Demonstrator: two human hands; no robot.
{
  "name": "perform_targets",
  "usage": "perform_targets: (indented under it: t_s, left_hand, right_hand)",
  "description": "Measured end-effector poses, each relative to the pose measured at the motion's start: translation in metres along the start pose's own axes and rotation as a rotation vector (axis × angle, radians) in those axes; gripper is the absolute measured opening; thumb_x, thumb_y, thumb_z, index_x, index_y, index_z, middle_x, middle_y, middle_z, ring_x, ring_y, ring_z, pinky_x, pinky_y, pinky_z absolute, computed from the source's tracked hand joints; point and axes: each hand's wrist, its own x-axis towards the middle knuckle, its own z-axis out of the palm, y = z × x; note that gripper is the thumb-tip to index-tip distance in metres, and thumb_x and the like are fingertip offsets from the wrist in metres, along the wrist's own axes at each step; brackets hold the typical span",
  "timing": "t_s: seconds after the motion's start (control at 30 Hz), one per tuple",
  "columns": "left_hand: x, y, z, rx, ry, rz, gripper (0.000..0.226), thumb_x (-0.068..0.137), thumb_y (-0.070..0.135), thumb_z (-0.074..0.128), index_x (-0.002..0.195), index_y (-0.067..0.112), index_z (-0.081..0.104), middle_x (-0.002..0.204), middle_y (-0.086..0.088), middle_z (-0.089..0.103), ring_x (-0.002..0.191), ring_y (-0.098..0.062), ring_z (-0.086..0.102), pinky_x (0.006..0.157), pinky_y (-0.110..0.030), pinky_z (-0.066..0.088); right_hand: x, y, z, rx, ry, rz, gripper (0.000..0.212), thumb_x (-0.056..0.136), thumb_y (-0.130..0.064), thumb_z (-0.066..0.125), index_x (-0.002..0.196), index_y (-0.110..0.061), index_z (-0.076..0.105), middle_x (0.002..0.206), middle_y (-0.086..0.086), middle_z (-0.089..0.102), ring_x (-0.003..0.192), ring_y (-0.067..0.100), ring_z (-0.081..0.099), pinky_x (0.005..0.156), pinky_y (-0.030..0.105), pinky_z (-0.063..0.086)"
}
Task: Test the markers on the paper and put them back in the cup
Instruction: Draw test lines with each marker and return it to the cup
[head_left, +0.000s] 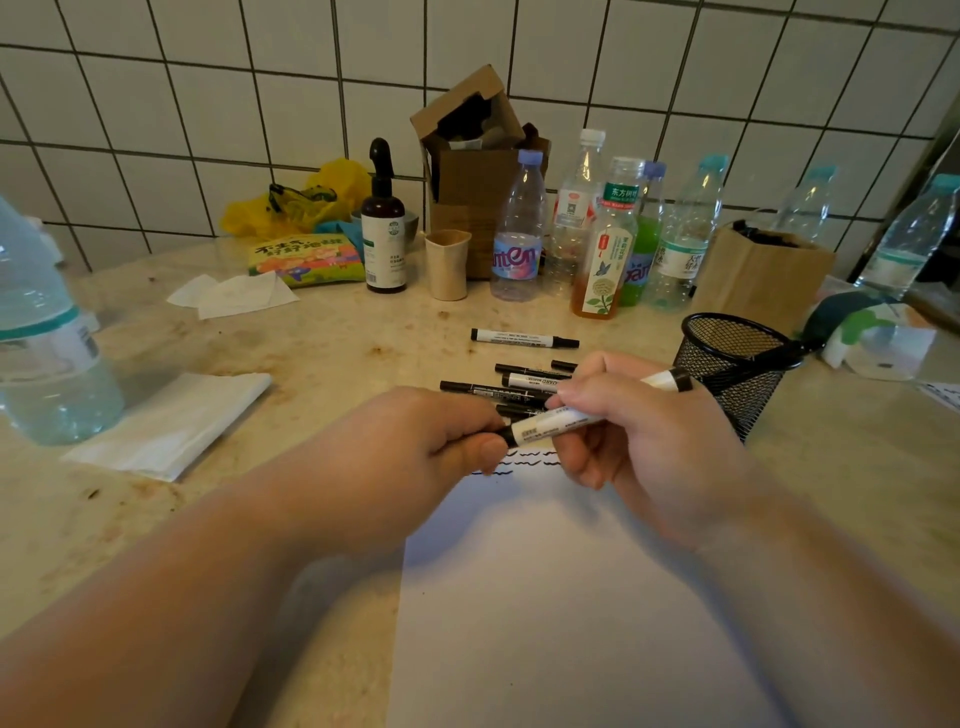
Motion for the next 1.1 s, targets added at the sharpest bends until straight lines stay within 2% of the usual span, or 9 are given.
perform_targets:
  t_s: [0.07, 0.13, 0.23, 0.33, 0.43, 0.57, 0.67, 0.9, 1.1]
  left_hand:
    - [-0.002, -0.006, -0.007, -0.002, -0.128, -0.016, 0.027, 0.098, 0.038, 0.048, 0.073, 0.033, 0.058, 0.067, 0.021, 0.057, 0.062, 0.000, 0.049, 0.056, -0.015, 0.037]
    - [-0.004, -0.012, -0.012, -0.035, -0.195, -0.062, 0.029, 0.098, 0.040, 0.047, 0.072, 0.033, 0.059, 0.063, 0.016, 0.055, 0.058, 0.000, 0.048, 0.060, -0.019, 0.039]
    - [-0.001, -0.014, -0.007, -0.105, -0.041, -0.171, 0.030, 0.098, 0.043, 0.046, 0.076, 0.032, 0.064, 0.060, 0.012, 0.055, 0.052, -0.001, 0.049, 0.054, -0.018, 0.039]
    - [0.005, -0.013, 0.002, 0.021, 0.089, -0.206, 0.027, 0.099, 0.046, 0.044, 0.081, 0.034, 0.060, 0.070, 0.006, 0.063, 0.060, -0.009, 0.056, 0.056, -0.025, 0.045]
    - [0.006, -0.018, 0.006, 0.066, 0.120, -0.232, 0.020, 0.099, 0.044, 0.046, 0.083, 0.037, 0.057, 0.076, 0.010, 0.066, 0.068, -0.007, 0.059, 0.060, -0.025, 0.046]
    - [0.007, -0.019, 0.007, 0.077, 0.145, -0.264, 0.016, 0.097, 0.045, 0.048, 0.090, 0.037, 0.060, 0.080, 0.013, 0.066, 0.070, -0.003, 0.058, 0.055, -0.022, 0.039]
    - [0.008, -0.019, 0.007, 0.113, 0.124, -0.295, 0.016, 0.097, 0.048, 0.049, 0.091, 0.038, 0.059, 0.080, 0.014, 0.063, 0.070, -0.003, 0.055, 0.054, -0.021, 0.037]
    - [0.010, -0.021, 0.011, 0.195, 0.032, -0.324, 0.028, 0.094, 0.051, 0.050, 0.094, 0.031, 0.069, 0.082, 0.010, 0.065, 0.074, -0.007, 0.059, 0.065, -0.026, 0.050]
    - [0.009, -0.019, 0.010, 0.187, 0.016, -0.331, 0.029, 0.094, 0.051, 0.049, 0.093, 0.030, 0.069, 0.082, 0.009, 0.067, 0.075, -0.009, 0.061, 0.070, -0.029, 0.054]
  right_hand:
    - [-0.001, -0.004, -0.004, 0.023, 0.044, -0.054, 0.018, 0.068, -0.014, 0.064, 0.052, -0.009, 0.058, 0.041, 0.011, 0.047, 0.037, 0.021, 0.039, 0.042, 0.026, 0.025]
    - [0.001, -0.010, -0.017, 0.149, 0.154, -0.096, 0.022, 0.070, -0.009, 0.057, 0.048, -0.008, 0.055, 0.039, 0.010, 0.040, 0.033, 0.018, 0.034, 0.041, 0.023, 0.023]
    - [0.005, -0.012, -0.027, 0.185, 0.249, -0.002, 0.038, 0.089, -0.009, 0.051, 0.054, -0.009, 0.066, 0.046, 0.012, 0.052, 0.035, 0.016, 0.041, 0.040, 0.021, 0.032]
    - [0.007, -0.002, -0.016, -0.125, 0.227, 0.225, 0.034, 0.093, -0.020, 0.058, 0.065, -0.012, 0.075, 0.058, 0.013, 0.067, 0.042, 0.017, 0.050, 0.047, 0.025, 0.039]
    - [0.005, 0.004, -0.009, -0.298, 0.216, 0.250, 0.026, 0.090, -0.021, 0.063, 0.068, -0.011, 0.073, 0.056, 0.009, 0.065, 0.043, 0.016, 0.051, 0.046, 0.026, 0.040]
    - [0.003, 0.010, -0.004, -0.354, 0.203, 0.291, 0.020, 0.089, -0.017, 0.064, 0.079, -0.001, 0.069, 0.060, 0.012, 0.068, 0.047, 0.018, 0.058, 0.047, 0.028, 0.047]
    - [0.004, 0.012, -0.002, -0.378, 0.199, 0.284, 0.017, 0.089, -0.015, 0.064, 0.075, -0.006, 0.068, 0.061, 0.014, 0.070, 0.050, 0.021, 0.061, 0.049, 0.029, 0.050]
    - [0.006, 0.018, -0.002, -0.433, 0.207, 0.247, 0.017, 0.087, -0.018, 0.066, 0.072, -0.011, 0.068, 0.066, 0.016, 0.074, 0.053, 0.021, 0.067, 0.055, 0.032, 0.055]
    - [0.006, 0.020, -0.004, -0.456, 0.189, 0.241, 0.017, 0.087, -0.021, 0.067, 0.072, -0.012, 0.069, 0.067, 0.014, 0.075, 0.056, 0.022, 0.070, 0.059, 0.034, 0.056]
